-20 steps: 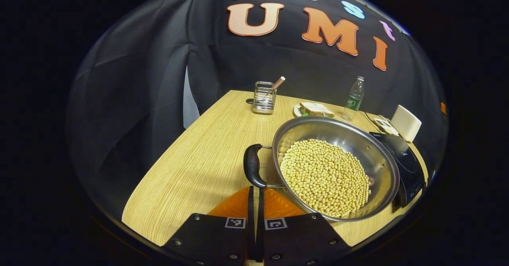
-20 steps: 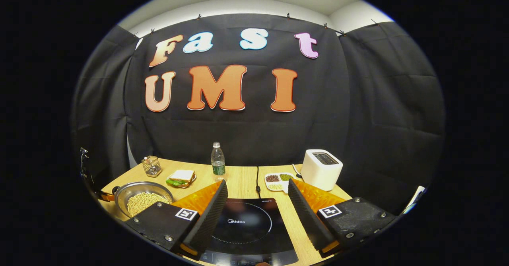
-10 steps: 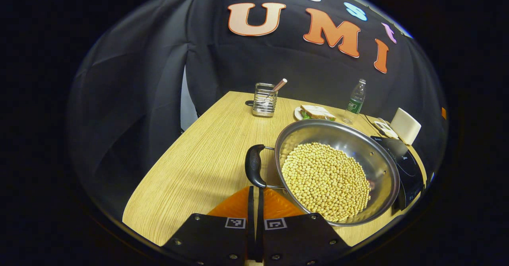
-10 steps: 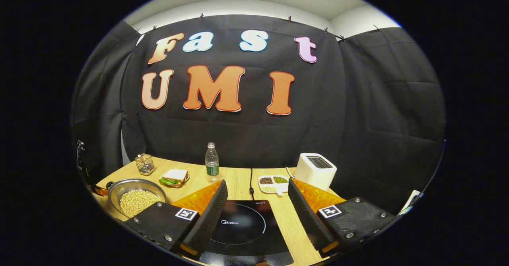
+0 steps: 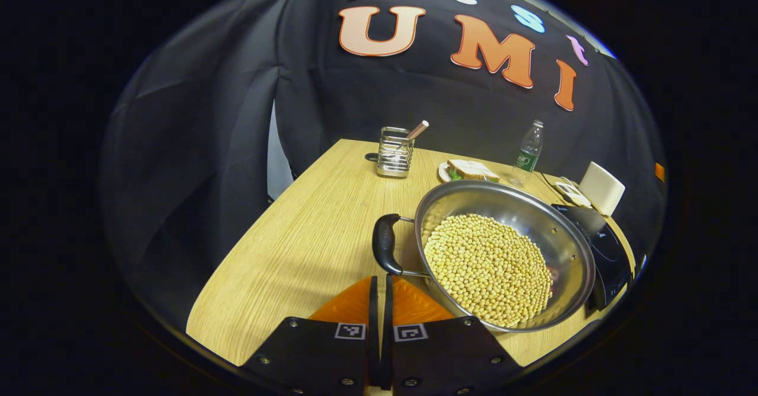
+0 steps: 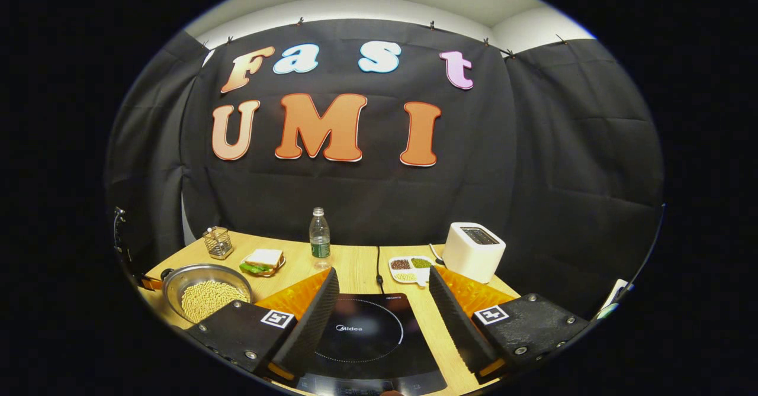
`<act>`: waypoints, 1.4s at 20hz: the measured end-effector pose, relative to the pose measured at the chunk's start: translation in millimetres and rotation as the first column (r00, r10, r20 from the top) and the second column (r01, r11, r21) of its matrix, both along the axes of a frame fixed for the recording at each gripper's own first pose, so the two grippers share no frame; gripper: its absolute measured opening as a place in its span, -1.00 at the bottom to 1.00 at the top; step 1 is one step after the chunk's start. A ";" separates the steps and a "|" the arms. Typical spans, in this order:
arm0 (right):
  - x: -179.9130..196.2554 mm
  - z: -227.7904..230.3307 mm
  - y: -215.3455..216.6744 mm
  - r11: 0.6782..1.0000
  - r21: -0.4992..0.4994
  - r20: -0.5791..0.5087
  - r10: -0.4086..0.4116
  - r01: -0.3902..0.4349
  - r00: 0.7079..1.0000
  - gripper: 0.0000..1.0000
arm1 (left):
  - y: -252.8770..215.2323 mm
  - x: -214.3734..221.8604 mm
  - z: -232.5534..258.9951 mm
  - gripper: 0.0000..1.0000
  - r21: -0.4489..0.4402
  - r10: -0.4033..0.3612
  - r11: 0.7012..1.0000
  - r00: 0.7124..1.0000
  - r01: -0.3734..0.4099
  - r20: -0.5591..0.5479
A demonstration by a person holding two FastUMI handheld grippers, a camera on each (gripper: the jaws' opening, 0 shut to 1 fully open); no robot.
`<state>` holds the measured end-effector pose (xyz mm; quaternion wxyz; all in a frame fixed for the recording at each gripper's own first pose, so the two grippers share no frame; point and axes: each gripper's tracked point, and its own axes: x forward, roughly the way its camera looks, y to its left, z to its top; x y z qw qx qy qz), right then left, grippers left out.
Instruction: First push the handle of the pot to place it horizontally, then grasp the pot with both hands and set it on the induction cooktop.
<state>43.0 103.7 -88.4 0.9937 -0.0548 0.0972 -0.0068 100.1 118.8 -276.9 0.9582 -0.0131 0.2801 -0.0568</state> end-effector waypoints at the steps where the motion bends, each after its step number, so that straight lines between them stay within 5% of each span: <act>1: 0.1 -3.1 5.6 1.000 0.000 -0.007 0.006 -0.006 1.000 0.90 | 3.0 -1.4 8.0 -0.95 0.004 0.000 1.000 1.000 0.000 0.022; 5: 0.6 -18.8 46.8 0.999 0.028 -0.027 0.048 -0.047 0.999 0.90 | 1.1 0.2 43.8 -0.96 0.015 -0.031 0.999 0.990 0.029 0.136; 11: -0.5 -69.2 131.8 0.987 0.113 -0.111 0.127 -0.115 0.986 0.90 | -18.7 19.8 49.1 -0.89 -0.028 -0.080 0.996 0.985 0.085 0.153; 12: 0.2 -78.6 143.7 0.986 0.116 -0.126 0.132 -0.118 0.983 0.91 | -24.1 21.1 49.1 -0.65 -0.038 -0.095 0.994 0.983 0.102 0.157; 14: 3.6 -96.9 163.9 0.986 0.117 -0.162 0.139 -0.121 0.977 0.91 | -32.3 25.1 50.3 -0.60 -0.050 -0.125 0.990 0.977 0.135 0.171; 16: 9.0 -112.4 177.8 0.984 0.133 -0.192 0.140 -0.116 0.971 0.92 | -39.3 28.6 46.7 -0.27 -0.061 -0.150 0.985 0.974 0.162 0.168; 18: 13.7 -126.3 186.8 0.986 0.143 -0.210 0.118 -0.089 0.970 0.92 | -42.2 37.7 42.5 -0.27 -0.073 -0.148 0.984 0.975 0.162 0.168; 21: 21.8 -151.7 194.7 0.988 0.144 -0.263 0.097 -0.061 0.960 0.92 | -39.5 45.8 26.3 0.69 -0.071 -0.138 0.986 0.983 0.148 0.124; 28: 30.9 -200.6 203.4 0.995 0.089 -0.370 0.082 -0.052 0.925 0.92 | -34.6 53.6 2.7 0.67 -0.072 -0.137 0.987 0.989 0.141 0.062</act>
